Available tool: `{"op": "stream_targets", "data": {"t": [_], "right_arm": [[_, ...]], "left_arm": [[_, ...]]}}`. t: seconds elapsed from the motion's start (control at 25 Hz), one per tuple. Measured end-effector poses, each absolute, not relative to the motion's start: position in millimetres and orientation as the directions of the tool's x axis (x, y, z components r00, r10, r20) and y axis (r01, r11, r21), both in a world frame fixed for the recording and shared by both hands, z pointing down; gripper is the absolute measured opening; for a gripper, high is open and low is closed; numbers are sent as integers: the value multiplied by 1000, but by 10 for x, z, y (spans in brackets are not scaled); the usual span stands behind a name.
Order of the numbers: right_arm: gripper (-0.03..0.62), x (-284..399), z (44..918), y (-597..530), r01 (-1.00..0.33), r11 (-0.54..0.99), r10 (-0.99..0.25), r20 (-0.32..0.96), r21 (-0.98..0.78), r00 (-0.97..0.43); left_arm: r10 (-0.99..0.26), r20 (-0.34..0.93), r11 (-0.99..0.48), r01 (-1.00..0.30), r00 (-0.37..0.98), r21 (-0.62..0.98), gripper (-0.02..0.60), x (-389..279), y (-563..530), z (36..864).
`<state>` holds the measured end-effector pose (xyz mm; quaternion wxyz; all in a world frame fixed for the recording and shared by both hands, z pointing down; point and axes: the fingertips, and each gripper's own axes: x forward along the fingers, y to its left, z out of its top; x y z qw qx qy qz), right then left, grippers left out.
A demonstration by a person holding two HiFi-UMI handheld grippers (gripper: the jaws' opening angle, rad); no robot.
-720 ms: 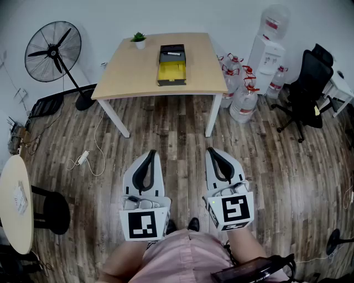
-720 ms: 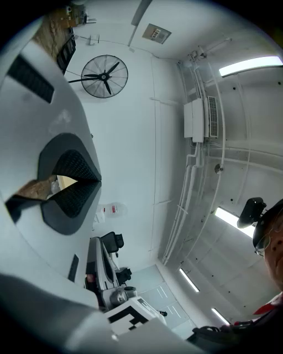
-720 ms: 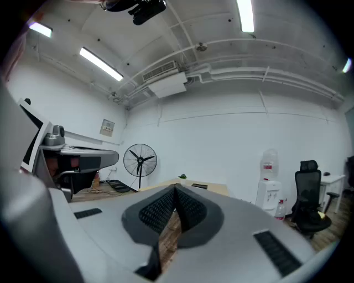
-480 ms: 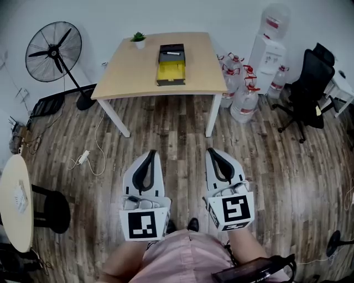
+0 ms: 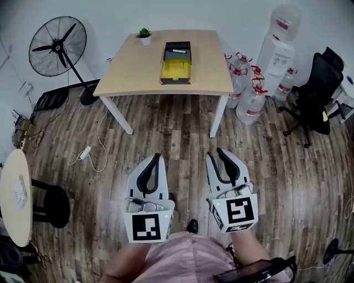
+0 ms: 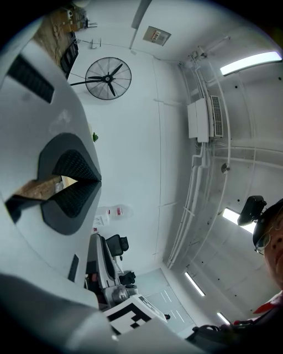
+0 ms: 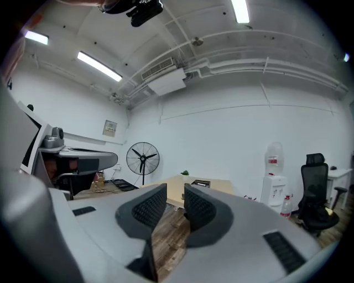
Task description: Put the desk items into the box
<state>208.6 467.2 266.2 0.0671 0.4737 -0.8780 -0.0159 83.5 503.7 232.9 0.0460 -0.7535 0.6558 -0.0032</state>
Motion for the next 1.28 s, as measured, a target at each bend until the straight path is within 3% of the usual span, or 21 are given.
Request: {"op": "stream_targets", "data": {"t": [0.52,0.84,1.28], "right_arm": [[100,1400,2846,3317,-834,541,-838,143,104,-526],[98,984,2661,2530,-860,494,-869,103,124,-484],[95,848,2489,1976,-886,440,-898,75,149,-433]], "left_arm": [[-988,-38,-146,-989,147,-34,11,123,3626,2517],[-976,-90,-192,-980,196,-49,11,-310,2801,2319],[-962,-110,-244,-967,250,-69,11,-472,2196,2265]]}}
